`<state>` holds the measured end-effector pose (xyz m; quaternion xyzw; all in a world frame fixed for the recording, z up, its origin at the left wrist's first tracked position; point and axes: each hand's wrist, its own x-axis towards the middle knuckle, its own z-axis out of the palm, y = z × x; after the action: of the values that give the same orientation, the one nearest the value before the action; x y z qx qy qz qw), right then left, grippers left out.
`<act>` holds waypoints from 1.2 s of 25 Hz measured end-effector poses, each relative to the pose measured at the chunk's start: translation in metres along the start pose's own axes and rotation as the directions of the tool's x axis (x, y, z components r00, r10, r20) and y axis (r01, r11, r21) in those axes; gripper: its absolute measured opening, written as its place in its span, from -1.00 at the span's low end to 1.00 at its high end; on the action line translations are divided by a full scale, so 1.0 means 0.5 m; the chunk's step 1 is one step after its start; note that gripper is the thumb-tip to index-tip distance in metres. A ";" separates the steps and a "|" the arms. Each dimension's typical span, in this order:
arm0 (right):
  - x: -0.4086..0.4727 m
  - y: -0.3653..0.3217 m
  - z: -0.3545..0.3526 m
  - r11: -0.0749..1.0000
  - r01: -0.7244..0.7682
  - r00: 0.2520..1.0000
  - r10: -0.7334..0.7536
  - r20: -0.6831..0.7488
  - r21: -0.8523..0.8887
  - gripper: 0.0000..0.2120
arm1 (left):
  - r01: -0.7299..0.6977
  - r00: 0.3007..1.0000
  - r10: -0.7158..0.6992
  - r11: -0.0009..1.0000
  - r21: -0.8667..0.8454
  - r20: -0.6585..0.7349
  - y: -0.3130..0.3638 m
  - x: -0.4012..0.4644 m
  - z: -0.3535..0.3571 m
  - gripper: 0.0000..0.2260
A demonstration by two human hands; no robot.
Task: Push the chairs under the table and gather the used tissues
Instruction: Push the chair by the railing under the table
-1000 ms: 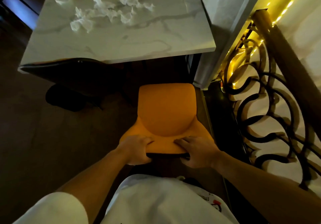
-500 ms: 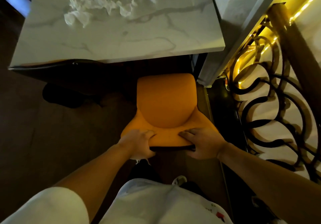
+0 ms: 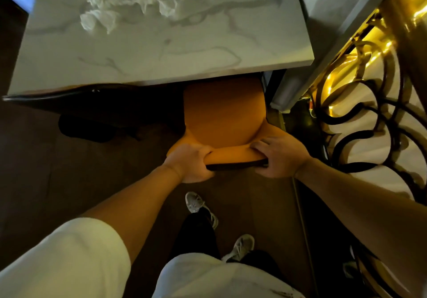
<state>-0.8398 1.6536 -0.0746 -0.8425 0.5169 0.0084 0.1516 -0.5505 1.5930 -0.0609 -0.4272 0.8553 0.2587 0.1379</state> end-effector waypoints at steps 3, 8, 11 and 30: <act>0.047 0.034 -0.020 1.000 -0.011 0.999 0.009 -0.044 -0.026 -0.38 | 0.001 0.999 -0.001 1.000 -0.016 -0.038 -0.023 0.047 -0.029 -0.34; 0.101 0.069 -0.050 0.998 0.024 0.997 -0.028 -0.077 -0.050 -0.46 | -0.075 0.990 0.075 0.997 0.007 -0.116 -0.048 0.093 -0.057 -0.44; 0.125 0.080 -0.059 0.997 0.047 0.992 -0.054 -0.114 -0.063 -0.47 | -0.089 0.986 0.091 0.996 0.019 -0.141 -0.064 0.113 -0.066 -0.47; 0.175 0.061 -0.090 0.980 -0.196 0.969 0.198 0.150 -0.031 -0.26 | 0.086 0.996 -0.084 0.995 0.051 -0.042 -0.033 0.130 -0.118 -0.54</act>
<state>-0.8321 1.5531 -0.0542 -0.7851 0.5848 0.0919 0.1824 -0.5768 1.5088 -0.0471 -0.4645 0.8454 0.2213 0.1430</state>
